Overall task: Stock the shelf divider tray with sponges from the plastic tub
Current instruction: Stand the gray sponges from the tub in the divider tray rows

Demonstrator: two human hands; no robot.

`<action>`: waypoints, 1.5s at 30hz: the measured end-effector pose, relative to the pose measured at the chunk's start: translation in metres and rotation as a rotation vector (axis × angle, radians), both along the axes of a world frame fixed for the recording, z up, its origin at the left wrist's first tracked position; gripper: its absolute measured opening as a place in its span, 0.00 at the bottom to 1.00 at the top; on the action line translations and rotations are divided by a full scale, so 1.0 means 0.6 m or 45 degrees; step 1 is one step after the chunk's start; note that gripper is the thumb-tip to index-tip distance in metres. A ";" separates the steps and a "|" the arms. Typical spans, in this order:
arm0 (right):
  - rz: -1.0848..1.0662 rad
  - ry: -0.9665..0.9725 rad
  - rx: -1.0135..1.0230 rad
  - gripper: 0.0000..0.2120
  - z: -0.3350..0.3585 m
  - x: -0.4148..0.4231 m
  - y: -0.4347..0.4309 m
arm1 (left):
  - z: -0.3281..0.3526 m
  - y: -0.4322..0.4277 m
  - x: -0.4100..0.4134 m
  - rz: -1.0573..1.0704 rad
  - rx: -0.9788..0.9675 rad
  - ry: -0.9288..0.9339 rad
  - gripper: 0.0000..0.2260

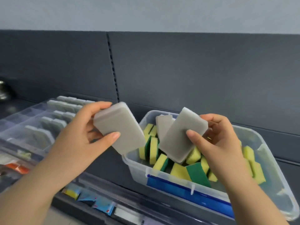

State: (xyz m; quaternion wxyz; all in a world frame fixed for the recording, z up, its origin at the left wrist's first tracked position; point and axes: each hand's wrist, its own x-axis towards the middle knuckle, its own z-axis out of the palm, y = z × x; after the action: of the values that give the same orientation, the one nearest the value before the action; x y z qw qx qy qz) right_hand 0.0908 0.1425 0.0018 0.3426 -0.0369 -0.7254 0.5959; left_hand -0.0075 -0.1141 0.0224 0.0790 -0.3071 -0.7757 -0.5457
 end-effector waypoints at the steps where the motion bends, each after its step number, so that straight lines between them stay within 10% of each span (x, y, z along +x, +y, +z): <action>1: 0.040 0.008 -0.010 0.14 0.005 -0.007 -0.038 | -0.002 -0.042 -0.001 0.042 -0.059 0.029 0.26; 9: 0.303 -0.068 0.154 0.35 -0.044 -0.085 -0.379 | -0.064 -0.377 0.001 0.184 -0.174 -0.022 0.25; 18: 0.388 -0.224 0.186 0.20 -0.106 -0.152 -0.629 | -0.137 -0.600 -0.019 0.471 -0.055 -0.141 0.26; 34: 0.329 -0.101 0.057 0.30 -0.070 -0.473 -0.726 | -0.108 -0.730 -0.321 0.553 -0.070 -0.152 0.24; 45: -0.065 -0.192 0.235 0.20 -0.043 -0.666 -0.747 | -0.122 -0.787 -0.565 0.438 0.007 -0.216 0.24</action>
State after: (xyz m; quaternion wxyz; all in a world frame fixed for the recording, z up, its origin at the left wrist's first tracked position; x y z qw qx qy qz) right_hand -0.3086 -0.3060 -0.0243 0.3042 -0.0683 -0.7998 0.5130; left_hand -0.3465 -0.5863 -0.0510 0.1063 -0.1227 -0.8192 -0.5501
